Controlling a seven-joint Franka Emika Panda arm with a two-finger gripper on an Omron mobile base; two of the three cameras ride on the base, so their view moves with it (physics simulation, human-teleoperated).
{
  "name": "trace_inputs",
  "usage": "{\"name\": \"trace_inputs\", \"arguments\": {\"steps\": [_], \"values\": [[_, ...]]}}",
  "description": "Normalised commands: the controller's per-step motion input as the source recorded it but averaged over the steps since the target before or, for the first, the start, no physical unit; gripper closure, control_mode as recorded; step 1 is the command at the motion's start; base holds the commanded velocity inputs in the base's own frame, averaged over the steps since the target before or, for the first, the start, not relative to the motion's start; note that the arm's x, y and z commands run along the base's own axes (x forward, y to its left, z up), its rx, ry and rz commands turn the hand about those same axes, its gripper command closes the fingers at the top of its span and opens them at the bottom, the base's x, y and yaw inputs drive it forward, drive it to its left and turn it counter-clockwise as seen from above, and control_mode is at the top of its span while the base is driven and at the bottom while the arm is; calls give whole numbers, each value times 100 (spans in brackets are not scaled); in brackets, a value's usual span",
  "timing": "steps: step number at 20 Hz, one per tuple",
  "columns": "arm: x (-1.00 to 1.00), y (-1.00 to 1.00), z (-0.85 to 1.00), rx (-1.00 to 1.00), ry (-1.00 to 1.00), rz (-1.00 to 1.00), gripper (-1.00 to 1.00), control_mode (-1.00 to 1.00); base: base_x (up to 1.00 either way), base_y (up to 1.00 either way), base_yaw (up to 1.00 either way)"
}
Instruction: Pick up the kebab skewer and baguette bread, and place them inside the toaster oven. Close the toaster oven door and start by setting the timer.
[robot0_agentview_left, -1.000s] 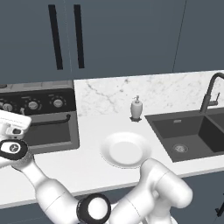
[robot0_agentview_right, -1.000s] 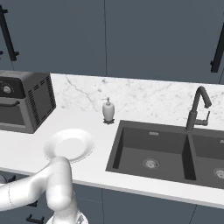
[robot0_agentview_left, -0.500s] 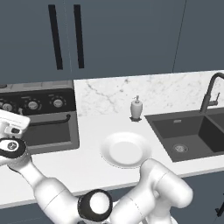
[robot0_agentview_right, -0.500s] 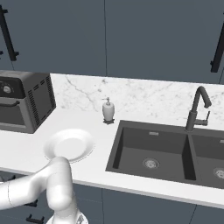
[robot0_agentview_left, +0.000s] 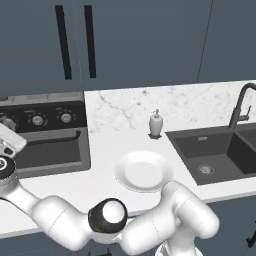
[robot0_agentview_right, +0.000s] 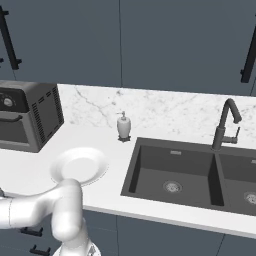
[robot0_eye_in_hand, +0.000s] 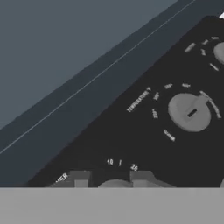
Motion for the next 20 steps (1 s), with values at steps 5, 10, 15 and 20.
{"name": "trace_inputs", "arguments": {"steps": [5,10,15,20], "values": [[-55,53,33,67,2,-24,100,-100,0,0,0],[-38,33,0,68,3,-25,100,-100,0,0,0],[-41,17,-40,61,12,-25,100,-100,0,0,0],[-45,30,-71,54,14,-23,100,-100,0,0,0]]}}
